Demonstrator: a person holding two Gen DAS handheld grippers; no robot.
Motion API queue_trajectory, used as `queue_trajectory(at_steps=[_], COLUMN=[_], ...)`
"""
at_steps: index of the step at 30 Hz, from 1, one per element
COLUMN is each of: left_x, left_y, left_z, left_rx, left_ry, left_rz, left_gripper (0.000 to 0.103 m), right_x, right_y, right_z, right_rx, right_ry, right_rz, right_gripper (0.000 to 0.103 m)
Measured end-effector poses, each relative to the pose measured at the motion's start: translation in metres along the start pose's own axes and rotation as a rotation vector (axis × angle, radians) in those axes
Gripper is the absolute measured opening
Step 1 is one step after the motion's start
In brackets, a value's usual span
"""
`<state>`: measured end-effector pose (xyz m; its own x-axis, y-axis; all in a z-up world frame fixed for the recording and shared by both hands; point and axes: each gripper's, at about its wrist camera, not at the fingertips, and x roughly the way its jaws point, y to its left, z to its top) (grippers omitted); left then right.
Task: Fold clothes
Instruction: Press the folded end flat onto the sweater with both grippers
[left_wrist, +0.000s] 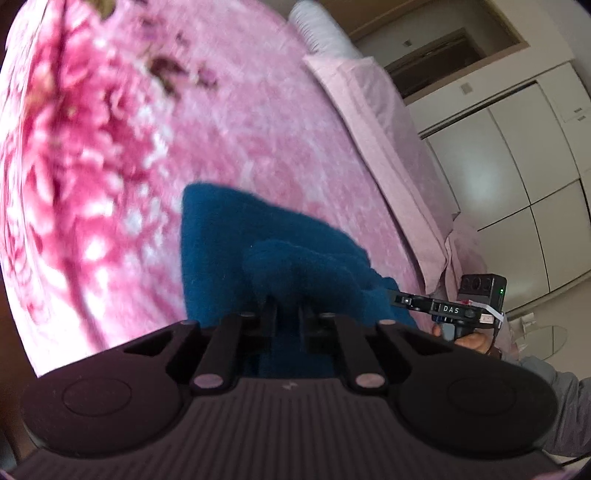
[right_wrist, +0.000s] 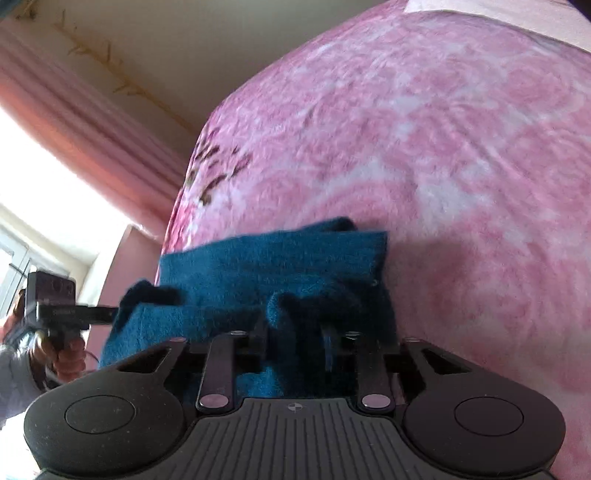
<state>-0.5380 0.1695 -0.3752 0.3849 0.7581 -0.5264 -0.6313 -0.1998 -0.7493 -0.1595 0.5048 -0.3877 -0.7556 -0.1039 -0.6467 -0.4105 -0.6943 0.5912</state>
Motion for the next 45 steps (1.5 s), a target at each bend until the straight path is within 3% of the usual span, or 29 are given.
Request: queue_trajectory(at_steps=[9, 11, 15, 18, 21, 22, 25, 27, 29, 31, 34, 36, 39, 45], left_x=[-0.039, -0.034, -0.005, -0.002, -0.004, 0.001, 0.017, 0.017, 0.012, 0.005, -0.009, -0.014, -0.015, 0.015], left_y=[-0.015, -0.009, 0.019, 0.022, 0.021, 0.024, 0.034, 0.022, 0.014, 0.008, 0.000, -0.006, -0.014, -0.016], left_z=[0.016, 0.023, 0.023, 0.022, 0.023, 0.022, 0.020, 0.024, 0.029, 0.033, 0.040, 0.045, 0.054, 0.070], left_rx=[0.045, 0.021, -0.066, -0.088, -0.077, -0.089, -0.131, -0.067, -0.036, -0.026, -0.017, -0.022, -0.048, -0.207], left_ry=[-0.175, -0.185, -0.125, -0.139, -0.167, -0.148, -0.080, -0.065, -0.055, -0.045, -0.061, -0.064, -0.056, 0.031], left_rz=[-0.045, -0.017, 0.113, 0.117, 0.113, 0.132, 0.195, 0.231, 0.241, 0.243, 0.225, 0.207, 0.178, 0.168], left_gripper=[0.006, 0.006, 0.006, 0.006, 0.006, 0.006, 0.009, 0.013, 0.017, 0.020, 0.036, 0.037, 0.040, 0.040], right_x=[-0.025, -0.018, 0.023, 0.034, 0.024, 0.026, 0.036, 0.033, 0.026, 0.014, -0.003, -0.003, 0.015, 0.024], right_y=[0.033, 0.034, 0.009, 0.003, 0.012, 0.010, -0.002, 0.009, 0.018, 0.020, 0.023, 0.027, 0.030, 0.022], right_z=[0.018, 0.030, 0.038, 0.037, 0.041, 0.043, 0.043, 0.043, 0.046, 0.047, 0.051, 0.053, 0.055, 0.044], right_rx=[-0.119, -0.127, -0.027, 0.010, -0.043, -0.045, 0.036, -0.014, -0.051, -0.046, -0.042, -0.072, -0.118, -0.087], right_ry=[-0.150, -0.161, -0.067, -0.074, -0.105, -0.104, -0.057, -0.064, -0.055, -0.067, -0.086, -0.063, -0.001, 0.021], right_rz=[-0.053, -0.066, -0.143, -0.144, -0.182, -0.215, -0.236, -0.242, -0.266, -0.273, -0.218, -0.183, -0.206, -0.182], right_gripper=[0.018, 0.018, 0.018, 0.018, 0.015, 0.004, 0.005, 0.012, 0.036, 0.043, 0.043, 0.043, 0.043, 0.043])
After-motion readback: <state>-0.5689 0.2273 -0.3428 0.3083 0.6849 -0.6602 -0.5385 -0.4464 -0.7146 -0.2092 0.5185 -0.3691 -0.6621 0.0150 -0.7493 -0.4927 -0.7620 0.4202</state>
